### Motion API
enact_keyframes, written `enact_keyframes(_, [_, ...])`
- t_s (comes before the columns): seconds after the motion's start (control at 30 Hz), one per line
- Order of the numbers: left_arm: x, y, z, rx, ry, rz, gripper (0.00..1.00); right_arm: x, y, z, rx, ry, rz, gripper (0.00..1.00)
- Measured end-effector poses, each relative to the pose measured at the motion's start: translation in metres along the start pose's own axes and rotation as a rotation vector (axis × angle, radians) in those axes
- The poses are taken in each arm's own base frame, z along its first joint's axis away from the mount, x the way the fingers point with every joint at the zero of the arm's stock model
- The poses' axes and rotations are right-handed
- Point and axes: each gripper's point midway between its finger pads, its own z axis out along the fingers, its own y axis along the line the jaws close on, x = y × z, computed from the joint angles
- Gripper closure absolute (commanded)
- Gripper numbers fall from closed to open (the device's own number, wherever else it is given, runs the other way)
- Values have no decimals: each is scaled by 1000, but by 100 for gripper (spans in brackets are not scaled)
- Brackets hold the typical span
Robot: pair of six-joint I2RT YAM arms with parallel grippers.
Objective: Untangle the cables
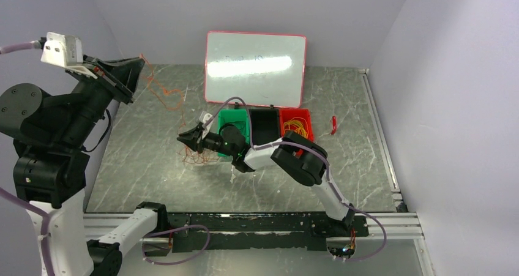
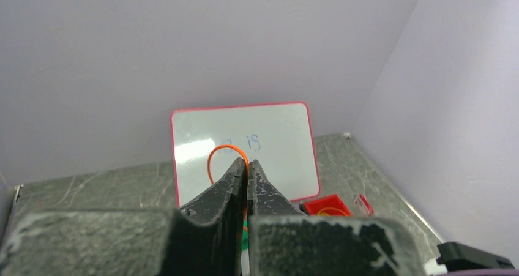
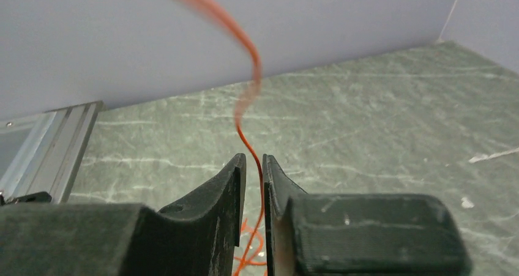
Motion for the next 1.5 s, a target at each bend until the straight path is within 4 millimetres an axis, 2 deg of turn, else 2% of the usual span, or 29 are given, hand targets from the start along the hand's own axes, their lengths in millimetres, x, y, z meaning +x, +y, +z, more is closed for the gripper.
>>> enact_keyframes(0.37, [-57,-8,6,7,-148,9,93,52,16,-14,-21,103,73,81])
enact_keyframes(0.6, [-102,-10,4,-16,-272,31,93,62,20,-21,-25,127,96,81])
enact_keyframes(0.77, [-130,-14,1,-18,-350,57,93,72,22,-29,-24,150,113,74])
enact_keyframes(0.9, [-149,-15,1,-22,-403,77,93,83,26,-36,-24,176,129,72])
enact_keyframes(1.0, [-157,-15,3,-24,-428,87,93,93,28,-42,-22,200,140,73])
enact_keyframes(1.23, [-163,-14,15,-21,-448,95,93,101,31,-50,-21,220,157,74])
enact_keyframes(1.5, [-192,-18,18,-5,-553,129,93,114,41,-63,-21,238,189,68])
